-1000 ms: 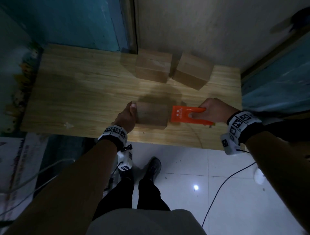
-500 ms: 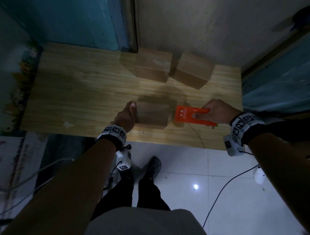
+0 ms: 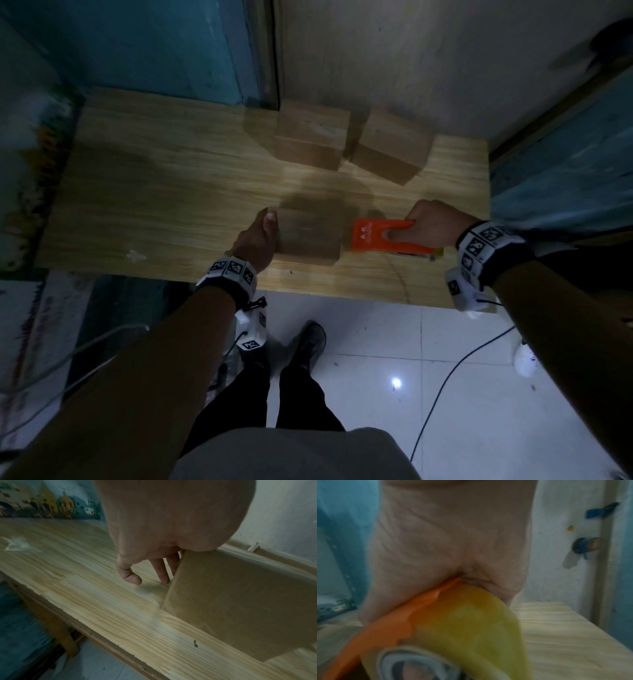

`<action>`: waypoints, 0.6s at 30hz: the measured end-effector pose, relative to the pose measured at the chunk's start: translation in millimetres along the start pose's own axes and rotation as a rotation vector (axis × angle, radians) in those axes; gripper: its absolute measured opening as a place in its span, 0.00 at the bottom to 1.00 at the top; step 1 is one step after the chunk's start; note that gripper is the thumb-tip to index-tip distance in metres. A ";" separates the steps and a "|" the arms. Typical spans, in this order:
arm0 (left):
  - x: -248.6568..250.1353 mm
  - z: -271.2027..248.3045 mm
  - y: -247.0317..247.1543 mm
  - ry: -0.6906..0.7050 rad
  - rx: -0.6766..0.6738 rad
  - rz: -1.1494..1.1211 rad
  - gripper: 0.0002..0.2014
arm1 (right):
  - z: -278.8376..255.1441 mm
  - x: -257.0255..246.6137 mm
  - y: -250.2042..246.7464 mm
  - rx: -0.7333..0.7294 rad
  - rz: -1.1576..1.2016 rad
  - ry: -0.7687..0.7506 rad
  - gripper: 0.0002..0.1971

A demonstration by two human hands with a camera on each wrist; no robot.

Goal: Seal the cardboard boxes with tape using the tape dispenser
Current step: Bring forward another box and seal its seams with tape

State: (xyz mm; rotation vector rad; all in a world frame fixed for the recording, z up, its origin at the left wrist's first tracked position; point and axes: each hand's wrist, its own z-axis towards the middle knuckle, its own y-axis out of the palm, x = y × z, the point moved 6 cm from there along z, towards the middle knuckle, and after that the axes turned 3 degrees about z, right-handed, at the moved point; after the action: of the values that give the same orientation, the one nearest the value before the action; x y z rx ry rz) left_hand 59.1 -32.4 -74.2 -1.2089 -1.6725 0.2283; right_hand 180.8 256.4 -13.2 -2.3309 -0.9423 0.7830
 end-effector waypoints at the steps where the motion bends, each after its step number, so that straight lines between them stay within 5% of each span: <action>1: 0.7 -0.7 -1.0 0.003 0.003 0.000 0.27 | 3.2 -3.0 -0.9 0.010 -0.040 0.006 0.31; 11: -2.5 0.8 0.7 0.030 -0.010 0.002 0.36 | 17.4 -46.3 -8.3 0.024 -0.351 0.033 0.26; 14: -4.3 4.1 -0.2 0.025 -0.006 -0.012 0.40 | 16.8 -48.5 1.9 0.051 -0.612 0.009 0.21; 18: -9.9 4.8 1.8 0.021 0.023 -0.013 0.41 | 14.6 -19.6 24.5 0.095 -0.534 0.087 0.30</action>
State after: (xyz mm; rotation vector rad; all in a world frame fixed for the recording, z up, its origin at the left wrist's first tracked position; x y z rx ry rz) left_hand 56.2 -37.6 -83.6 -1.1792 -1.6548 0.2252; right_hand 170.4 229.7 -32.7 -1.8806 -1.3704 0.4878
